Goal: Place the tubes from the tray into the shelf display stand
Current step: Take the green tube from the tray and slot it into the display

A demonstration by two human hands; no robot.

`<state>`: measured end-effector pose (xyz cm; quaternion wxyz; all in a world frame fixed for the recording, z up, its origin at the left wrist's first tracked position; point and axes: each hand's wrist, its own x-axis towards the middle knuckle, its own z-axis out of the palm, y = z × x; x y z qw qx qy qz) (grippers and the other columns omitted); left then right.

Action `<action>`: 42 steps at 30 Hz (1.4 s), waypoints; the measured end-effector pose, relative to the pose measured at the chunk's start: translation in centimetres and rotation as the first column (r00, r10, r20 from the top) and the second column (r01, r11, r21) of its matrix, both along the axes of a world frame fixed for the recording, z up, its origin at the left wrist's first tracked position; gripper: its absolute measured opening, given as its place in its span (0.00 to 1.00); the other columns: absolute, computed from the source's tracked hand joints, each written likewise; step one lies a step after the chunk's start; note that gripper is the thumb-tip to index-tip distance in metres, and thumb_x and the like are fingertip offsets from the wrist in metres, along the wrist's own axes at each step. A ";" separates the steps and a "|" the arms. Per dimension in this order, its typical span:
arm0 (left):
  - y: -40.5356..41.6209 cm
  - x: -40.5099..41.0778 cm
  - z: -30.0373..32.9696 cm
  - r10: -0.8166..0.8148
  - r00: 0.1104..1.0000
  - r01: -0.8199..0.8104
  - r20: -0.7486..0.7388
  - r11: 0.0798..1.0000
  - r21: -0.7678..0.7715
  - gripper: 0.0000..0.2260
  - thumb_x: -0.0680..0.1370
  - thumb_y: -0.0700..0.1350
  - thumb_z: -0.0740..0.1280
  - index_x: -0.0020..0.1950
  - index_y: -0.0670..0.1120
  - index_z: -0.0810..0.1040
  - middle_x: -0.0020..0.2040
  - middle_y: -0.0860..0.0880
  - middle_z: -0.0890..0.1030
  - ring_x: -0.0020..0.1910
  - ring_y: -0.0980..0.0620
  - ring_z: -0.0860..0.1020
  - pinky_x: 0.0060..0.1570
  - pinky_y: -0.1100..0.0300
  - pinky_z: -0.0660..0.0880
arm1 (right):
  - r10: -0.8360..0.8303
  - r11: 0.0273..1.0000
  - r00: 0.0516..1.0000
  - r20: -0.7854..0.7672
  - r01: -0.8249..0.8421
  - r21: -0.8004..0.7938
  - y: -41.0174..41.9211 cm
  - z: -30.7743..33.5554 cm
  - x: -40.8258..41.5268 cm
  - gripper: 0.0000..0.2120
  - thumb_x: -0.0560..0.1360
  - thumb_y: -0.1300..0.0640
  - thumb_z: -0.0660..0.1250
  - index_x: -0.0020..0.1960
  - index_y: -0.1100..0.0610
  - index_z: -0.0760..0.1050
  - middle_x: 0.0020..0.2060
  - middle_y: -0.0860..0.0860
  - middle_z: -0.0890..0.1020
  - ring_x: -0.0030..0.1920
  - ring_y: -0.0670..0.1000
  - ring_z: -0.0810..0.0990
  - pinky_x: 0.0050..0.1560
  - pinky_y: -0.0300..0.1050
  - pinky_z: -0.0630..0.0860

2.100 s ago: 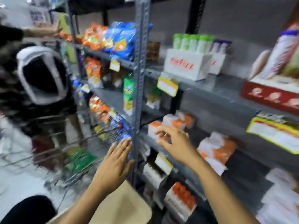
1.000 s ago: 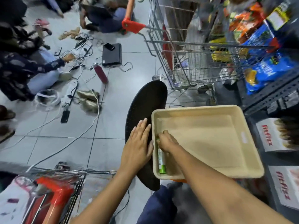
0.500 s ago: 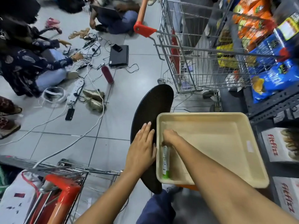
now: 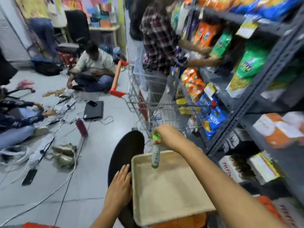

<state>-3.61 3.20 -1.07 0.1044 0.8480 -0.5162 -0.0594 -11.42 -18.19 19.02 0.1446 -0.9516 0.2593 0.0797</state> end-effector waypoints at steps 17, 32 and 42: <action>-29.3 -15.0 24.6 -0.516 0.770 0.621 0.375 0.471 -0.627 0.21 0.67 0.46 0.58 0.56 0.42 0.79 0.67 0.43 0.73 0.74 0.56 0.50 0.69 0.55 0.52 | -0.278 0.908 0.897 0.343 0.362 -0.212 -4.1 37.5 -22.4 0.03 0.76 0.55 0.69 0.44 0.53 0.76 0.37 0.50 0.81 0.28 0.43 0.81 0.34 0.36 0.77; -39.2 -37.3 40.6 -0.801 0.385 0.774 0.458 0.010 -0.633 0.24 0.77 0.56 0.55 0.69 0.44 0.70 0.71 0.47 0.68 0.70 0.50 0.64 0.68 0.57 0.53 | -0.675 0.395 0.603 0.425 0.782 -0.483 -1.2 47.4 -41.3 0.09 0.77 0.56 0.68 0.53 0.59 0.81 0.40 0.50 0.81 0.31 0.42 0.76 0.33 0.32 0.72; -40.1 -43.8 41.9 -0.832 0.314 0.821 0.457 -0.003 -0.571 0.37 0.75 0.68 0.39 0.63 0.48 0.76 0.62 0.49 0.79 0.59 0.49 0.76 0.56 0.54 0.72 | -0.769 0.041 0.330 0.547 0.880 -0.474 -3.7 47.1 -50.4 0.12 0.75 0.48 0.69 0.50 0.56 0.83 0.52 0.51 0.85 0.53 0.52 0.80 0.57 0.52 0.76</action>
